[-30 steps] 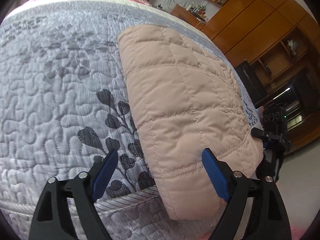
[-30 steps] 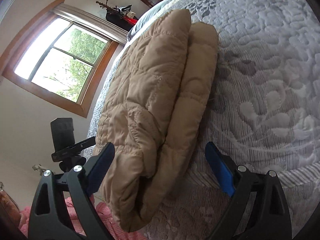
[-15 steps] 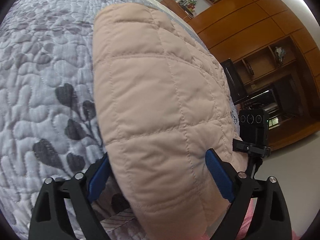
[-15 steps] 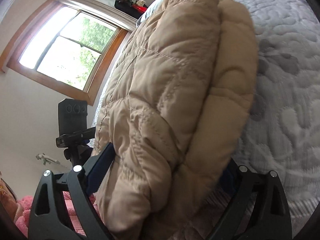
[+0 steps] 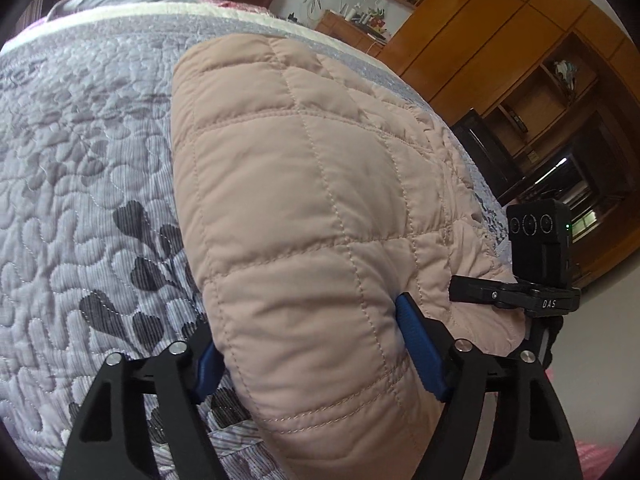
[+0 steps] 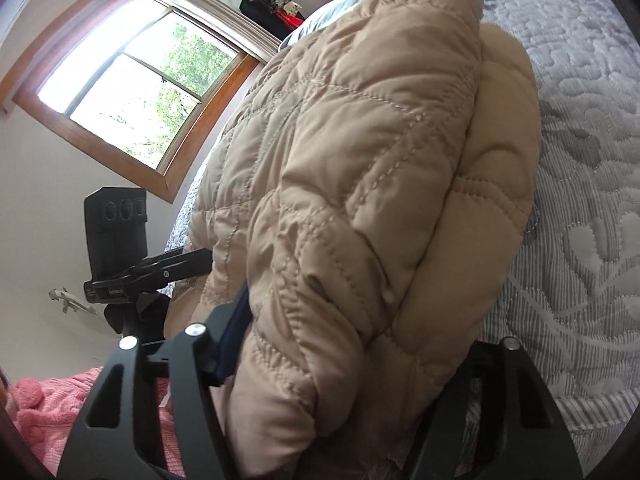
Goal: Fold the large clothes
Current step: 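Grip the coat bundle between both tools and lift it off the quilt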
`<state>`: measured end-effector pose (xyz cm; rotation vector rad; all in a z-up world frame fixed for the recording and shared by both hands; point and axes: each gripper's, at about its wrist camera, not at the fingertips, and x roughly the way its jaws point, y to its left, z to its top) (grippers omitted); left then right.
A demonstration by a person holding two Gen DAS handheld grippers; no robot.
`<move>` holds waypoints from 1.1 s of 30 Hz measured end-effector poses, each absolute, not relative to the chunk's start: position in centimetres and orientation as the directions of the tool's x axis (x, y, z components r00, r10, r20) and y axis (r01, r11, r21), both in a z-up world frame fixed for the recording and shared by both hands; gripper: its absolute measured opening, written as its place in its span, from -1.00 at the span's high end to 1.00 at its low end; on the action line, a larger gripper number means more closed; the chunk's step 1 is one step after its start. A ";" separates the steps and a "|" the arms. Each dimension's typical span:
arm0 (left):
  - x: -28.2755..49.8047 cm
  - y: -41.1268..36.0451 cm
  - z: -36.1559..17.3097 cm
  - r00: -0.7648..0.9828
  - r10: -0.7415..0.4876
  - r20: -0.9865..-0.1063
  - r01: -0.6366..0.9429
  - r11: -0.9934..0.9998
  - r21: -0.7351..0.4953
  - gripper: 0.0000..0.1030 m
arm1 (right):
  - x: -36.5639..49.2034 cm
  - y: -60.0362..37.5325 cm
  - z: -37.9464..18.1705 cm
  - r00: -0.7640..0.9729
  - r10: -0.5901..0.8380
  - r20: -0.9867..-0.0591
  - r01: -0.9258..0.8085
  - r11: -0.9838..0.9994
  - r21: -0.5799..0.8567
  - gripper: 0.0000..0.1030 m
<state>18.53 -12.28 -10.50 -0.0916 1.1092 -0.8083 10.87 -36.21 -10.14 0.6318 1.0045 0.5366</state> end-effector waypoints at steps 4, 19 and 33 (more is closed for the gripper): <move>17.2 -12.2 -9.6 0.233 -0.616 -0.752 0.551 0.721 -0.420 -0.40 | 10.1 -35.4 -9.2 0.460 0.656 -0.598 -0.138 0.718 0.682 0.02; 15.4 -10.1 -5.4 0.306 -0.673 -0.673 0.600 0.685 -0.413 -0.31 | 8.2 -32.2 -4.2 0.528 0.592 -0.608 -0.229 0.789 0.570 0.21; 23.3 -7.8 -0.9 0.496 -0.645 -0.581 0.565 0.748 -0.349 -0.31 | 19.1 -28.7 1.7 0.550 0.529 -0.647 -0.344 0.849 0.402 0.23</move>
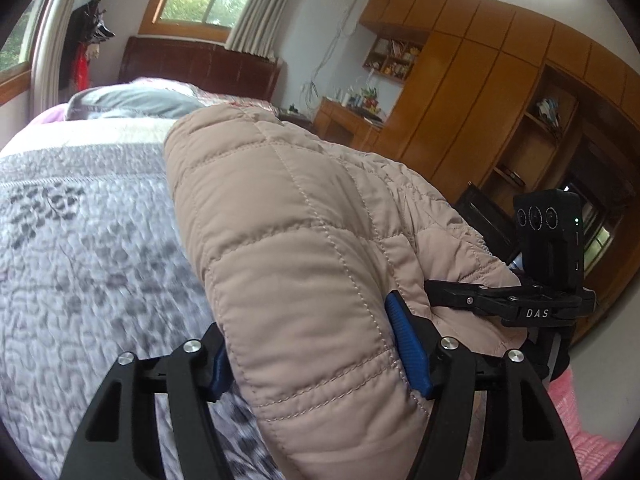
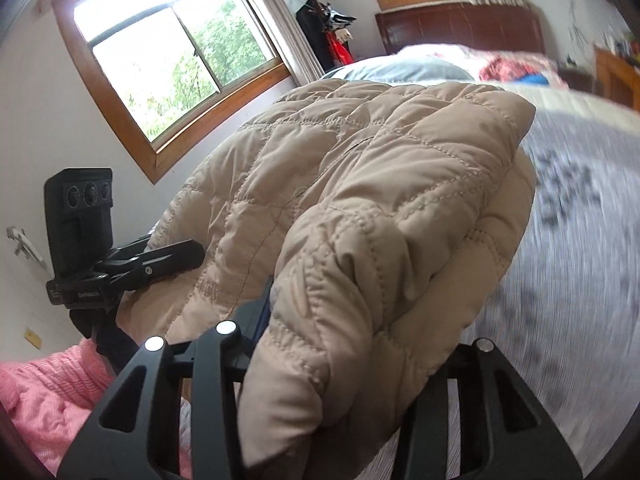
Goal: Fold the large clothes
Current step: 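Grip the coat bundle between both tools and lift it off the quilt, then lower the coat bundle onto the quilt and open both tools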
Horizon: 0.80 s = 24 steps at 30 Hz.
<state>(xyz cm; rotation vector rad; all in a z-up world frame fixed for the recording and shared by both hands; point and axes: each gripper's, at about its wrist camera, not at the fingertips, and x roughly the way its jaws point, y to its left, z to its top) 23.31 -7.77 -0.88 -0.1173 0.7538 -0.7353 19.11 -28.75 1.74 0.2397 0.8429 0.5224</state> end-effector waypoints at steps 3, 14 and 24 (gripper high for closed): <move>26.2 -6.8 -0.7 0.541 -0.622 -0.566 0.533 0.774 -0.341 -0.31 | 22.9 -27.3 2.4 0.551 0.517 -0.655 -0.376 0.855 0.358 0.23; 36.6 -1.9 -6.3 0.570 -0.541 -0.619 0.385 0.841 -0.381 -0.31 | 35.4 -23.9 -3.4 0.456 0.563 -0.689 -0.415 0.820 0.395 0.23; 37.9 0.0 -10.8 0.477 -0.530 -0.701 0.335 0.847 -0.412 -0.60 | 36.7 -25.7 -7.9 0.376 0.623 -0.685 -0.308 0.782 0.542 -0.22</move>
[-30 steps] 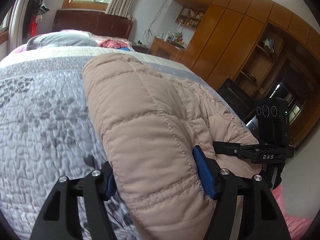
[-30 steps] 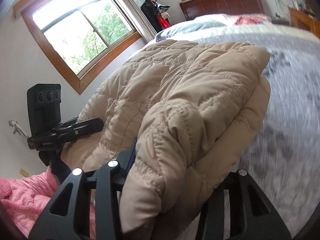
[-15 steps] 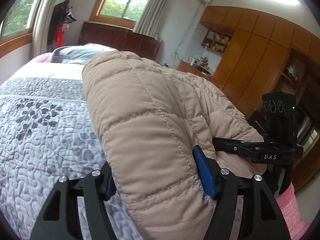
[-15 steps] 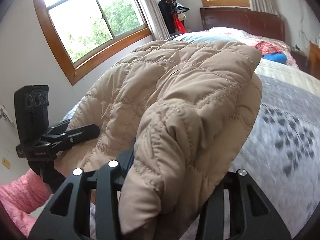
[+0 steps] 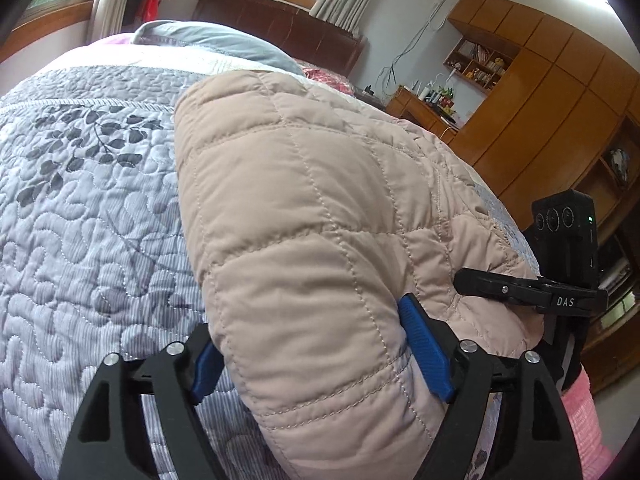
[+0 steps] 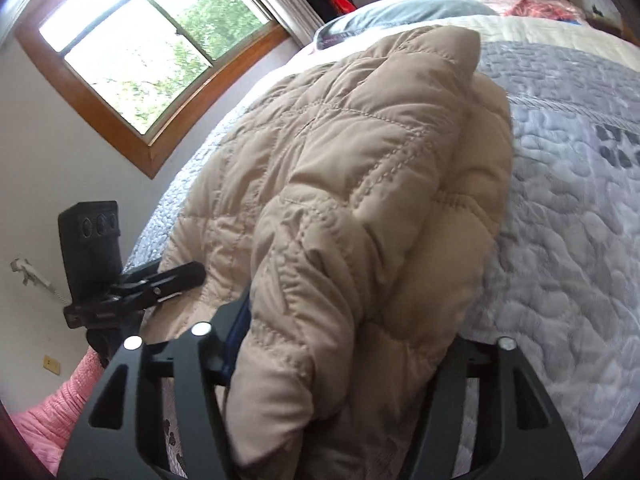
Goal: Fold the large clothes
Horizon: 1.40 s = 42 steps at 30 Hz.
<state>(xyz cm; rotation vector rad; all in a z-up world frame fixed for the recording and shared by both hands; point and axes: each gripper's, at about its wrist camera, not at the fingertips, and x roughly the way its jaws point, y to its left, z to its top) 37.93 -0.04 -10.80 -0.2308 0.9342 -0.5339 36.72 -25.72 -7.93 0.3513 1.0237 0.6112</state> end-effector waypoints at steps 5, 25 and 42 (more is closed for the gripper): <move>37.0 1.4 -10.0 0.481 -0.493 -0.724 0.310 0.869 -0.386 -0.64 | 33.8 -26.8 -5.9 0.424 0.555 -0.716 -0.309 0.831 0.461 -0.43; 32.2 2.0 -9.6 0.553 -0.294 -0.779 0.283 0.946 -0.156 -0.75 | 29.9 -30.1 -9.3 0.448 0.438 -0.780 -0.113 0.893 0.436 -0.38; 22.6 0.8 -3.8 0.689 -0.085 -0.720 0.168 0.985 0.045 -0.90 | 19.0 -23.6 -2.0 0.611 0.083 -0.787 -0.017 0.996 0.092 -0.89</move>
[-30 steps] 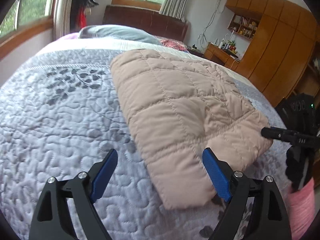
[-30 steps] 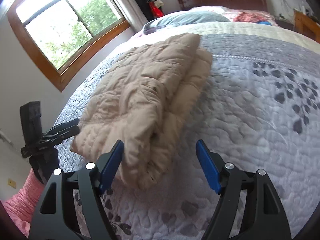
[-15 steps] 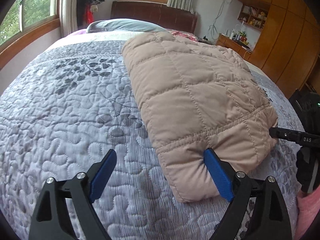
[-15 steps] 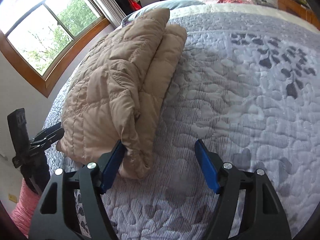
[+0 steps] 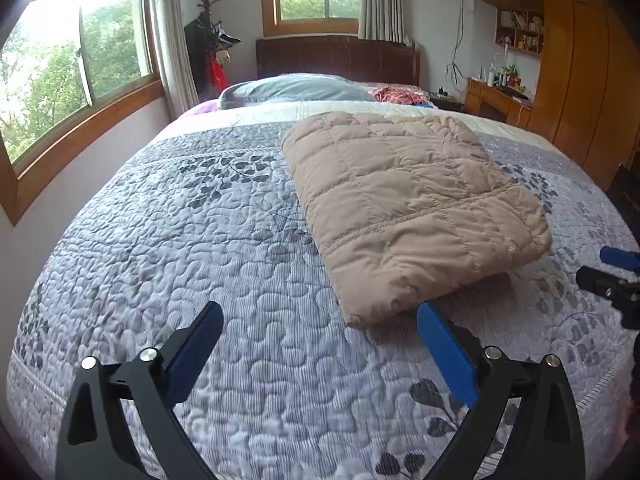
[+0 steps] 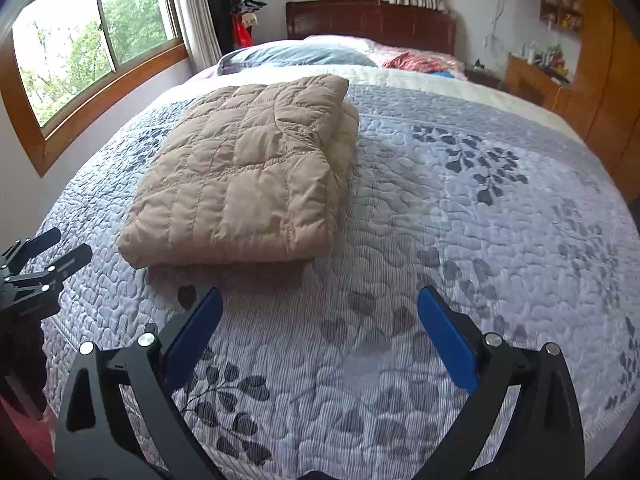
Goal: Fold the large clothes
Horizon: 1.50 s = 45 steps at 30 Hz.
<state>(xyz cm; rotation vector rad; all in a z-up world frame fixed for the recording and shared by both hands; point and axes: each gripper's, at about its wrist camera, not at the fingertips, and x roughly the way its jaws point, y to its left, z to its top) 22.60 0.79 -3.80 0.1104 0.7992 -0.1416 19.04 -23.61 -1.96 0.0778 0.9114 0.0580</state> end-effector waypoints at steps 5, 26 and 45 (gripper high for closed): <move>20.3 1.3 -2.5 0.703 -0.094 -0.705 0.146 0.989 0.014 -0.90 | 16.5 -22.7 -1.4 0.623 0.100 -0.776 -0.004 0.992 0.126 -0.89; 13.4 3.0 -0.5 0.731 -0.014 -0.683 0.097 0.992 0.084 -0.90 | 10.0 -20.5 0.7 0.640 0.036 -0.768 0.037 0.996 0.077 -0.89; 12.8 2.8 -0.9 0.734 -0.003 -0.680 0.102 0.989 0.106 -0.90 | 9.0 -20.0 0.8 0.642 0.033 -0.766 0.035 0.997 0.072 -0.89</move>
